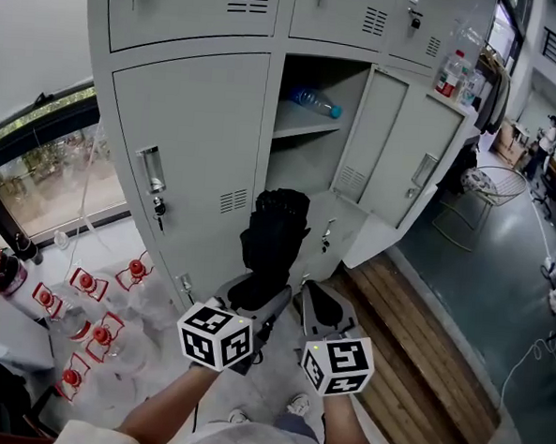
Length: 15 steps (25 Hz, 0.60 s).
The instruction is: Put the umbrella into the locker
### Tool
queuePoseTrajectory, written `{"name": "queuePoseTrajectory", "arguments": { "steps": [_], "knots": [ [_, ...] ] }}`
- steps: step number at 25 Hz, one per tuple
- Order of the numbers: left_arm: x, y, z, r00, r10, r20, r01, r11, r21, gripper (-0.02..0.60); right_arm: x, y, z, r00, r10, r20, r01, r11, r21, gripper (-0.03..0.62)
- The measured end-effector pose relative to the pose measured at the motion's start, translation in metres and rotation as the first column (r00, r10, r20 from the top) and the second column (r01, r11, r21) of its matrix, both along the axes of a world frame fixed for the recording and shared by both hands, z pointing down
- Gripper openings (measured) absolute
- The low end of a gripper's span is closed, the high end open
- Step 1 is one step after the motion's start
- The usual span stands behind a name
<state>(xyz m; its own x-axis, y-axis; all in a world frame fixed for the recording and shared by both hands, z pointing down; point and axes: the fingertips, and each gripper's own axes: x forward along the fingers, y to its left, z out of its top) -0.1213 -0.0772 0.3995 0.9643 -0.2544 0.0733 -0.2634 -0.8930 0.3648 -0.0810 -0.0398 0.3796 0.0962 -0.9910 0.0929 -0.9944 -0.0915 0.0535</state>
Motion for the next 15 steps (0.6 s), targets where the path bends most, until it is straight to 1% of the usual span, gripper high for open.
{"name": "queuePoseTrajectory", "arguments": {
  "steps": [5, 8, 15],
  "knots": [
    [0.017, -0.014, 0.003, 1.0, -0.015, 0.006, 0.015, 1.0, 0.002, 0.252, 0.016, -0.016, 0.005, 1.0, -0.021, 0.015, 0.021, 1.0, 0.012, 0.003],
    [0.033, -0.025, 0.005, 0.999, -0.039, 0.013, 0.039, 0.999, 0.016, 0.252, 0.031, -0.029, 0.005, 0.999, -0.048, 0.024, 0.048, 0.998, 0.027, 0.003],
    [0.076, -0.048, 0.007, 0.995, -0.097, 0.028, 0.096, 0.995, 0.016, 0.252, 0.081, -0.053, 0.0, 0.995, -0.098, 0.027, 0.097, 0.994, 0.049, 0.003]
  ]
}}
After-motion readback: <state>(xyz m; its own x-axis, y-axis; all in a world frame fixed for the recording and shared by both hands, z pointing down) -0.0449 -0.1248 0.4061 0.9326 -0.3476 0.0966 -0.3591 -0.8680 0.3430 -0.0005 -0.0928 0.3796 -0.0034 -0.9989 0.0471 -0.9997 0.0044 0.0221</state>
